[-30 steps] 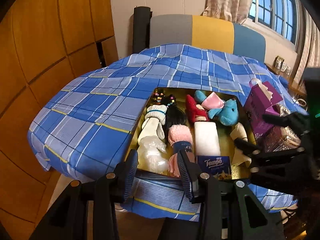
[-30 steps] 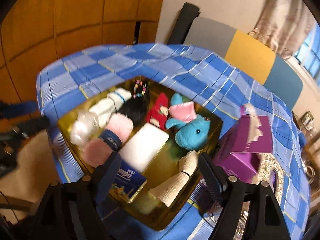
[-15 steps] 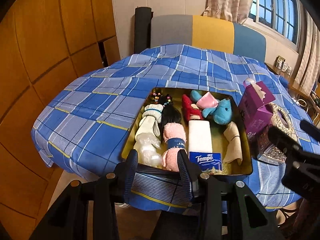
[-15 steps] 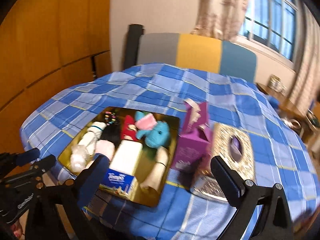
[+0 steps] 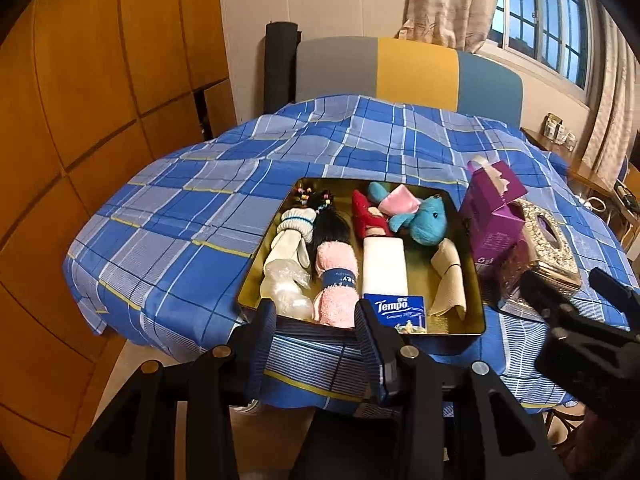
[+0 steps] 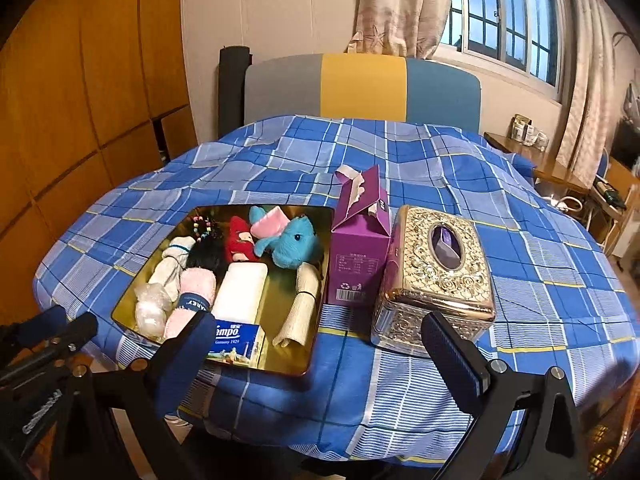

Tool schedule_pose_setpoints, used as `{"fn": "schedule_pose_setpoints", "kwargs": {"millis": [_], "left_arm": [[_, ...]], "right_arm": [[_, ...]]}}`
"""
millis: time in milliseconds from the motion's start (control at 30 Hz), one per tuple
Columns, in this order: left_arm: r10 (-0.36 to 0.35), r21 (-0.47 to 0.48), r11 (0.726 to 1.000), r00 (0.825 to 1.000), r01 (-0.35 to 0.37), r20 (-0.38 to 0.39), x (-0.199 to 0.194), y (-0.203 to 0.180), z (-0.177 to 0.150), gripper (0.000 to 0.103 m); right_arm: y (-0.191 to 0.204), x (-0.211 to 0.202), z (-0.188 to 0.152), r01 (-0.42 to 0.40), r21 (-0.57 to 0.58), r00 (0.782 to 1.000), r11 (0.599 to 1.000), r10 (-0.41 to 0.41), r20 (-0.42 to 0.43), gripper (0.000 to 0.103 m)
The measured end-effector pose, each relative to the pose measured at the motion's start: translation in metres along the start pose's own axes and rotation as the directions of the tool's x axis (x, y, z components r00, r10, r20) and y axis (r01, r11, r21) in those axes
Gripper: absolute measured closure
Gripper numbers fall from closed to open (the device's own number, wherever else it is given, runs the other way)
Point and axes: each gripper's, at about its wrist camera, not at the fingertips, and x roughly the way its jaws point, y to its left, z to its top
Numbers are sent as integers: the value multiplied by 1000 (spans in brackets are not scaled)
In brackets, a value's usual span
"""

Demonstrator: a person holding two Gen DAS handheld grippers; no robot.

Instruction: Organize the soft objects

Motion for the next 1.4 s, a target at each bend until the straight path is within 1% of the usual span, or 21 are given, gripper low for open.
{"fn": "schedule_pose_setpoints", "kwargs": {"millis": [133, 300, 433, 633, 1400], "left_arm": [[-36, -4, 999, 999, 36, 12, -9, -1, 1, 62], [-62, -1, 998, 998, 62, 0, -10, -3, 1, 62], [-66, 7, 998, 998, 66, -5, -10, -6, -1, 62], [-73, 7, 997, 997, 73, -7, -11, -7, -2, 62], [-87, 10, 996, 996, 88, -24, -11, -9, -4, 62]], "right_arm": [[2, -3, -2, 44, -8, 999, 999, -44, 1, 0], [2, -11, 0, 55, -4, 998, 998, -55, 26, 0], [4, -14, 1, 75, -14, 996, 997, -74, 42, 0], [0, -13, 1, 96, -2, 995, 995, -96, 38, 0], [0, -10, 1, 100, 8, 995, 995, -100, 30, 0]]}}
